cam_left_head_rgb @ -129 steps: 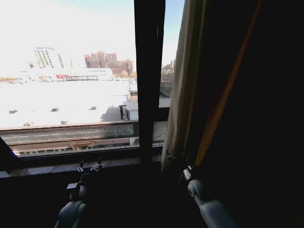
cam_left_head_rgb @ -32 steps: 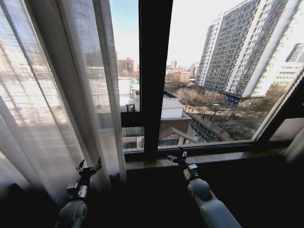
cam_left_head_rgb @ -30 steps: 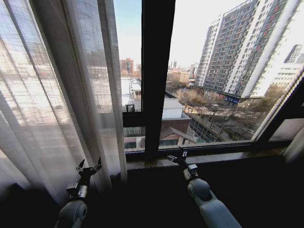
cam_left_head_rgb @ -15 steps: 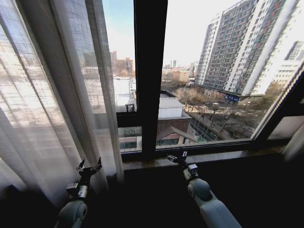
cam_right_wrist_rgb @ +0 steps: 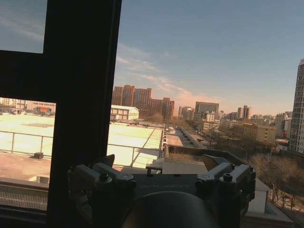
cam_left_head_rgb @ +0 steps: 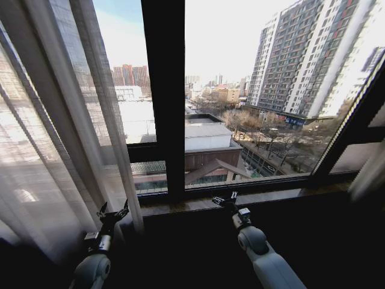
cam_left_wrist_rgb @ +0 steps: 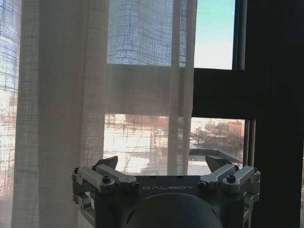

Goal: Open the curtains by pulling them apart, changing their state from closed to fully open.

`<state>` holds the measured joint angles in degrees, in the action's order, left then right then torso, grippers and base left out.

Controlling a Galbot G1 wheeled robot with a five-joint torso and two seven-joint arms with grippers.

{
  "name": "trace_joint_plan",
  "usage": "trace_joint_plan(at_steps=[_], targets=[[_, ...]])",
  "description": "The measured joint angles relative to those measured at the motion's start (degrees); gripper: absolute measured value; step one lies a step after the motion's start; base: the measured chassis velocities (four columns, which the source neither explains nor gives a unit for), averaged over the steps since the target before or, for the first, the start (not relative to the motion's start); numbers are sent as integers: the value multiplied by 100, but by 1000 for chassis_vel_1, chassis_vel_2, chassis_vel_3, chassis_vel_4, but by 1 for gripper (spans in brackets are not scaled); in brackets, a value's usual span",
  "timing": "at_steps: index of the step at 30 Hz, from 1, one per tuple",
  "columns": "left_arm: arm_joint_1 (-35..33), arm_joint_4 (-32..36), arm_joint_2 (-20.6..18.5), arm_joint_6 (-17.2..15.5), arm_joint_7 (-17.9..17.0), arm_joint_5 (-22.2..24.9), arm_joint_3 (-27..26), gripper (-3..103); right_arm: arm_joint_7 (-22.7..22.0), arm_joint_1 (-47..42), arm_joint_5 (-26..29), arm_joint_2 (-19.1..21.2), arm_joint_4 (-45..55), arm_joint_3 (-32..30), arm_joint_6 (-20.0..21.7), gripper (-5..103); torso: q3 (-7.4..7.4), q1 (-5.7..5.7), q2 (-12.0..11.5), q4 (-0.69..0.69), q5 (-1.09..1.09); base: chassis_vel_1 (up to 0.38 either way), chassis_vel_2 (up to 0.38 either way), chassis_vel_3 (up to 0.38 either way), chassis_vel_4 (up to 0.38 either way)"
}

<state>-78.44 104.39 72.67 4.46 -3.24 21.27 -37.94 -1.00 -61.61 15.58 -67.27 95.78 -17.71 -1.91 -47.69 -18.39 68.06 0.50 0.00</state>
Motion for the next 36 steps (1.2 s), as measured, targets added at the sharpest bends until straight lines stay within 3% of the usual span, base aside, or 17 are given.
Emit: trace_joint_plan(at_steps=[2, 11, 36], targets=[[0, 0, -1, 0, -2, 0, -2, 100, 1, 0, 0, -1, 0, 1, 0, 100, 0, 0, 0, -2, -7, 17, 12, -26, -13], [0, 0, -1, 0, -3, 0, -4, 100, 2, 0, 0, 0, 0, 2, 0, 100, 0, 0, 0, 1, 2, 14, 18, -15, -13], [0, 0, -1, 0, -1, 0, -2, 100, 2, 0, 0, 0, 0, 1, 0, 100, 0, 0, 0, 1, -1, 0, 0, 0, 0]])
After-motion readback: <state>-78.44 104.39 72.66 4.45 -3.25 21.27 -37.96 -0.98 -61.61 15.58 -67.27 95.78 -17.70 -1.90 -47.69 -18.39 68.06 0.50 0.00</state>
